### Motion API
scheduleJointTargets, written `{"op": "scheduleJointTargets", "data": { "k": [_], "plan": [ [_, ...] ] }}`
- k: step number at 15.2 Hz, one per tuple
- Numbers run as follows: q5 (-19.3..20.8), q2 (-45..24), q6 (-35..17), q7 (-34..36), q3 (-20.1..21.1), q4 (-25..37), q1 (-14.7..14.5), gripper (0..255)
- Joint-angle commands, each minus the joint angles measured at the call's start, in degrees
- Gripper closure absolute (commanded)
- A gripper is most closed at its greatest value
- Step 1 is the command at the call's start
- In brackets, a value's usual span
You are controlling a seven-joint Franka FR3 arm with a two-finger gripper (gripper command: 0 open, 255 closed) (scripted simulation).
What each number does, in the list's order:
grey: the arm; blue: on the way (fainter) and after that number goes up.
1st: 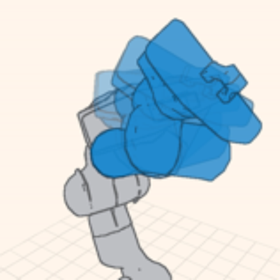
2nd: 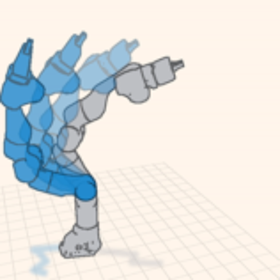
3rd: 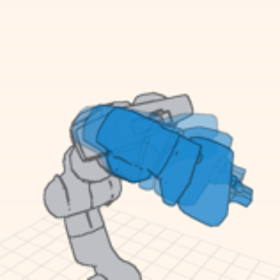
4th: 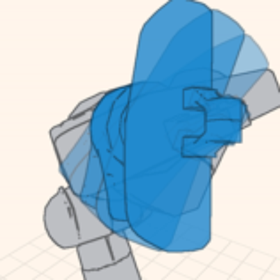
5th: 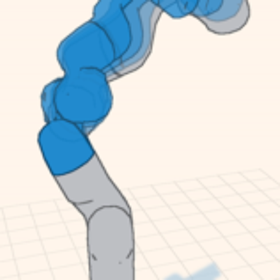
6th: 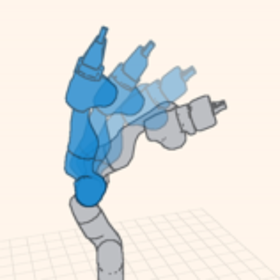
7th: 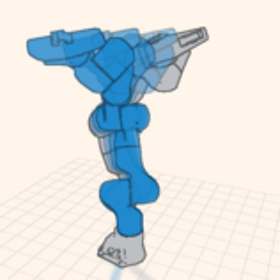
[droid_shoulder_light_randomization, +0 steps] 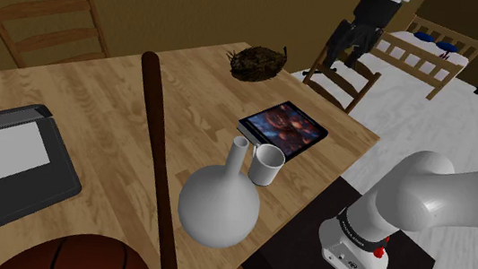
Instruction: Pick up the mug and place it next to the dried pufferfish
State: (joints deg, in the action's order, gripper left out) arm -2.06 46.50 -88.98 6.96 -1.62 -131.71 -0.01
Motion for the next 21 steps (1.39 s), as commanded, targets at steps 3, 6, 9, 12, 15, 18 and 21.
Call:
{"op": "scheduleJointTargets", "data": {
  "k": [3, 6, 9, 12, 15, 18, 21],
  "plan": [
    [-0.81, 1.01, -2.57, 0.78, 1.0, -4.03, -0.44, 0],
    [-2.18, 2.13, -6.5, 1.93, 2.58, -9.73, -1.25, 0],
    [-3.73, 2.73, -10.61, 3.09, 4.28, -15.05, -2.27, 0],
    [-5.49, 2.7, -14.96, 4.24, 6.11, -19.97, -3.51, 0],
    [-7.49, 1.94, -19.66, 5.4, 8.08, -24.45, -5.0, 0],
    [-9.76, 0.26, -24.81, 6.53, 10.22, -28.45, -6.73, 0],
    [-11.35, -1.56, -28.95, 7.14, 11.65, -31.06, -7.93, 0]
  ]
}}
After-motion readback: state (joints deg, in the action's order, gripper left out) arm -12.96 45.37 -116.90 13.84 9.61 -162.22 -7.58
